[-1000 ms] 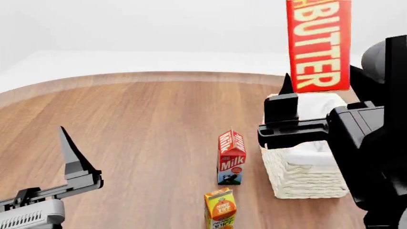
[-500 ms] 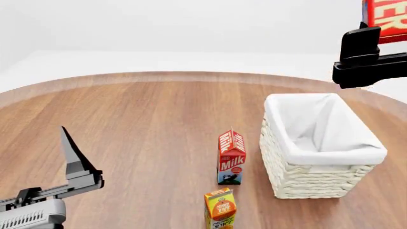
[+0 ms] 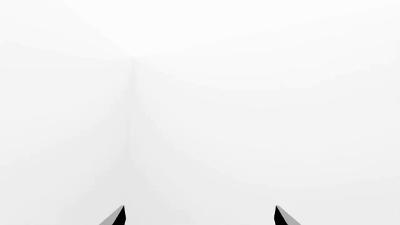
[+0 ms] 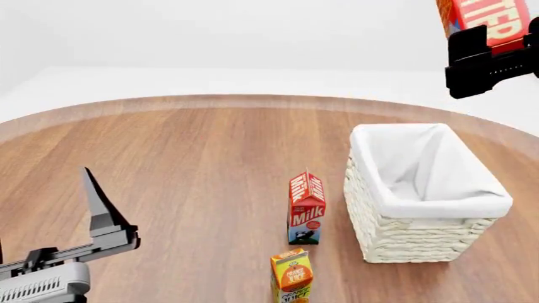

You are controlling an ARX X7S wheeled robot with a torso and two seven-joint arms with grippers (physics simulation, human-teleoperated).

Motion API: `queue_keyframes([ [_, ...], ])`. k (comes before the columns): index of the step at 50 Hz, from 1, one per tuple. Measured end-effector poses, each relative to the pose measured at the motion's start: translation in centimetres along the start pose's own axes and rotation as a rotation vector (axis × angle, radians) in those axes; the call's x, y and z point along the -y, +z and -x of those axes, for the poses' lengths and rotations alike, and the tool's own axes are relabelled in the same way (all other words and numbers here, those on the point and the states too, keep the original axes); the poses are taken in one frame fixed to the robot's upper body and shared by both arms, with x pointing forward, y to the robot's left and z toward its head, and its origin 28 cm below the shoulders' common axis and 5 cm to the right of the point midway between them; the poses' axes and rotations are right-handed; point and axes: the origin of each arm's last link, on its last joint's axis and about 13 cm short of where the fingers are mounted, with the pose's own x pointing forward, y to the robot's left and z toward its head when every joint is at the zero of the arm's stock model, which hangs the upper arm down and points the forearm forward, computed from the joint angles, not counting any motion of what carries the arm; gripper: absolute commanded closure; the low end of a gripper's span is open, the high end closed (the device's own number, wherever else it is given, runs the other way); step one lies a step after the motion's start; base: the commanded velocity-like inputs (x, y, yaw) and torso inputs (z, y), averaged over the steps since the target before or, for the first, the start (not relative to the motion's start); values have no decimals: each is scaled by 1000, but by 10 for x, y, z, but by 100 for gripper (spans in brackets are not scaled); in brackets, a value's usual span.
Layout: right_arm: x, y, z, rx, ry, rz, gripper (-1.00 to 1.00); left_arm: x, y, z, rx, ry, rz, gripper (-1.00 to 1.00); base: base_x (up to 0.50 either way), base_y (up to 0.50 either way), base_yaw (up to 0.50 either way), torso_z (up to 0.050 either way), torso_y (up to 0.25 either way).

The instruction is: Pick up the cream cheese box and the butter, and put them in the basket.

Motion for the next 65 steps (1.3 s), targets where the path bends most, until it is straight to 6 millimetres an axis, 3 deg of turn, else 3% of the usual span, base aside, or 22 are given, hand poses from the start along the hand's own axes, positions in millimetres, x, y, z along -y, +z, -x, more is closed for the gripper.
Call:
queue_keyframes([
  [25,22,-2,-43,-172,80,47,100,1,-2,-1,-8,-6,3,-100,0,0,0,0,2],
  [44,19,-37,-70,-306,64,79,100,2,-2,0,-10,-8,1,-100,0,0,0,1,2],
  [65,11,-64,-95,-369,70,-1,100,2,-2,0,-12,-10,0,-100,0,0,0,0,1],
])
